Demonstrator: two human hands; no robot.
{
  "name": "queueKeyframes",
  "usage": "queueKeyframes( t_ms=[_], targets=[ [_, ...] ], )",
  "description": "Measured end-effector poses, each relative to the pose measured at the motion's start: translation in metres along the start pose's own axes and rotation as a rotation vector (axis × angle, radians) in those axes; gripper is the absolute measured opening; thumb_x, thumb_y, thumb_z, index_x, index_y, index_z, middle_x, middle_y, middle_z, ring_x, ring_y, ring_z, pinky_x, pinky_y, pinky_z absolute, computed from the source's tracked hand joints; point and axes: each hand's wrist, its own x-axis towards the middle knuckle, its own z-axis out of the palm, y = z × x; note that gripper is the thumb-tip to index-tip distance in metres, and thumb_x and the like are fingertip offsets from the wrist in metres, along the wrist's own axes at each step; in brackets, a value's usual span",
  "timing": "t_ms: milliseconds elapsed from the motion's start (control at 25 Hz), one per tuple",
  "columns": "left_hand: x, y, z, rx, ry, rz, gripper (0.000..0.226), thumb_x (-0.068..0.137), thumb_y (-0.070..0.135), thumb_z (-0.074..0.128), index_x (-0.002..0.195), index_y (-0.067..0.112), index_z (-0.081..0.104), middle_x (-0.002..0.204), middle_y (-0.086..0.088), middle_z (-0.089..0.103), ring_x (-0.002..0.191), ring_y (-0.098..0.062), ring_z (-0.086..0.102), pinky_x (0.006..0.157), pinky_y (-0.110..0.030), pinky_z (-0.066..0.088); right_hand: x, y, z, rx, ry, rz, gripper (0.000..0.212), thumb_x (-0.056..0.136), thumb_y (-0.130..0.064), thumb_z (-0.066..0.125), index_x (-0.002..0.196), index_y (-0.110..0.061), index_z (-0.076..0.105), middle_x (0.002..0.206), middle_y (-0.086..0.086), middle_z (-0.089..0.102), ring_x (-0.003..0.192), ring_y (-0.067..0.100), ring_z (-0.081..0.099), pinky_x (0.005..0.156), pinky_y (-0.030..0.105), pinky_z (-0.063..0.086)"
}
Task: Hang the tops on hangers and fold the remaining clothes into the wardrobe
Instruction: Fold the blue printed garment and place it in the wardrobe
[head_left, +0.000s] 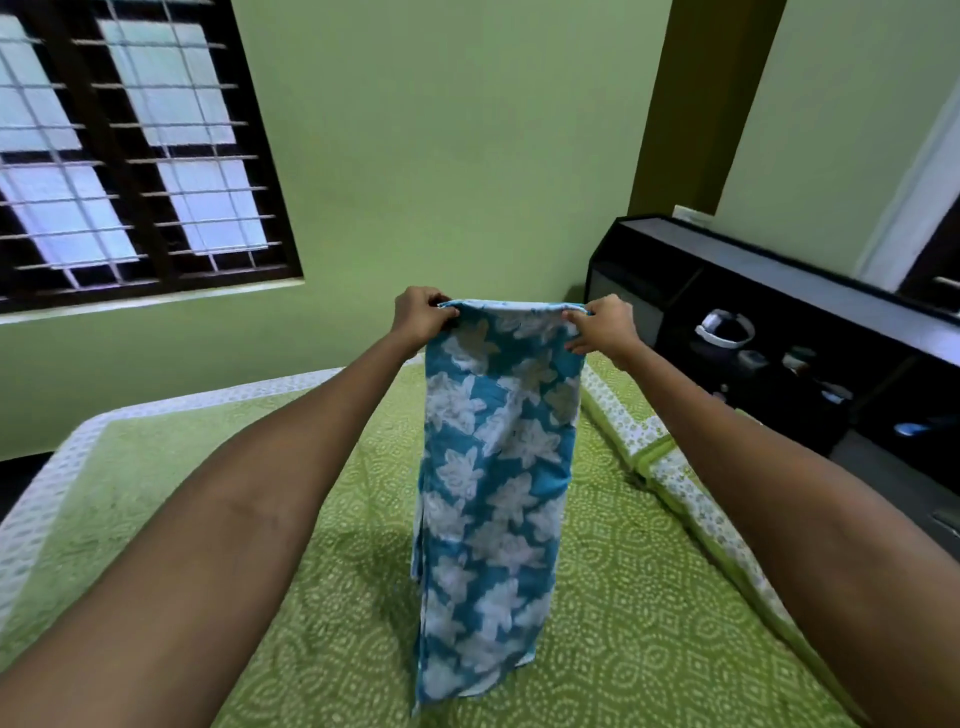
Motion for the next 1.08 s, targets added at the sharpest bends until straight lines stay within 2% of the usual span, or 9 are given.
queueKeyframes(
  t_ms=[120,320,520,680,760,840,920,1000,1080],
  targets=[
    [0.031,0.026,0.042,-0.045,0.103,0.042,0.02,0.081,0.01,0.068,0.097,-0.002,0.069,0.1,-0.016,0.069,0.082,-0.015,0.055,0.07,-0.025,0.043,0.038,0.018,-0.022,-0.021,0.178,-0.058,0.036,0.091,-0.019,0.058,0.077,0.012,0.067,0.071,0.021,0.065,0.071,0.033,0.068,0.075,0.047,0.055],
    [0.051,0.056,0.078,-0.111,0.191,0.162,0.018,0.083,0.009,0.067,0.097,-0.001,0.069,0.1,-0.014,0.068,0.084,-0.012,0.054,0.068,-0.018,0.041,0.051,0.027,-0.059,-0.123,0.306,-0.237,0.033,0.093,-0.014,0.053,0.073,0.011,0.06,0.068,0.014,0.052,0.067,0.02,0.045,0.058,0.029,0.027],
    [0.013,0.026,0.095,-0.155,0.136,0.239,0.015,0.081,0.006,0.068,0.094,-0.002,0.069,0.095,-0.017,0.067,0.083,-0.014,0.055,0.065,-0.01,0.041,0.01,0.072,-0.061,-0.17,0.351,-0.374,0.021,0.089,-0.004,0.055,0.086,0.012,0.068,0.094,0.014,0.068,0.077,0.014,0.053,0.063,0.02,0.031],
    [-0.093,-0.055,0.111,-0.125,-0.003,0.226,0.012,0.078,-0.002,0.069,0.09,-0.004,0.069,0.084,-0.01,0.06,0.079,-0.016,0.054,0.064,-0.006,0.038,-0.089,0.167,-0.024,-0.309,0.261,-0.41,0.023,0.084,-0.005,0.057,0.099,0.006,0.071,0.106,0.018,0.069,0.09,0.026,0.066,0.078,0.029,0.044],
    [-0.161,-0.112,0.119,-0.098,-0.104,0.198,0.011,0.073,-0.007,0.071,0.084,-0.004,0.069,0.079,-0.011,0.06,0.075,-0.014,0.054,0.063,-0.01,0.04,-0.16,0.22,0.003,-0.371,0.167,-0.334,0.022,0.081,-0.008,0.06,0.096,0.003,0.072,0.105,0.016,0.07,0.088,0.028,0.069,0.078,0.032,0.052],
    [-0.231,-0.171,0.127,-0.065,-0.218,0.104,0.011,0.07,-0.008,0.073,0.08,-0.004,0.069,0.076,-0.012,0.061,0.072,-0.007,0.054,0.065,-0.022,0.042,-0.231,0.267,0.031,-0.435,0.06,-0.253,0.02,0.078,-0.013,0.059,0.085,0.001,0.073,0.1,0.013,0.072,0.078,0.029,0.071,0.069,0.037,0.057],
    [-0.301,-0.222,0.133,-0.022,-0.324,-0.015,0.01,0.069,-0.008,0.072,0.078,-0.004,0.069,0.072,-0.002,0.058,0.072,-0.006,0.053,0.067,-0.029,0.044,-0.296,0.307,0.06,-0.501,-0.054,-0.174,0.017,0.071,-0.016,0.061,0.074,-0.005,0.074,0.09,0.008,0.074,0.064,0.023,0.07,0.054,0.03,0.055],
    [-0.366,-0.268,0.137,0.026,-0.407,-0.094,0.007,0.068,-0.006,0.07,0.075,-0.004,0.069,0.068,-0.004,0.06,0.076,-0.009,0.053,0.067,-0.025,0.044,-0.357,0.341,0.09,-0.575,-0.174,-0.09,0.014,0.061,-0.019,0.073,0.074,-0.014,0.076,0.08,-0.001,0.074,0.052,0.015,0.066,0.041,0.02,0.046],
    [-0.422,-0.309,0.143,0.074,-0.448,-0.138,0.007,0.066,-0.004,0.066,0.071,-0.004,0.069,0.07,-0.016,0.065,0.078,-0.011,0.053,0.063,-0.015,0.037,-0.409,0.376,0.117,-0.647,-0.278,-0.036,0.029,0.052,-0.019,0.085,0.079,-0.018,0.077,0.078,-0.006,0.074,0.052,0.011,0.065,0.041,0.018,0.045]
  ],
)
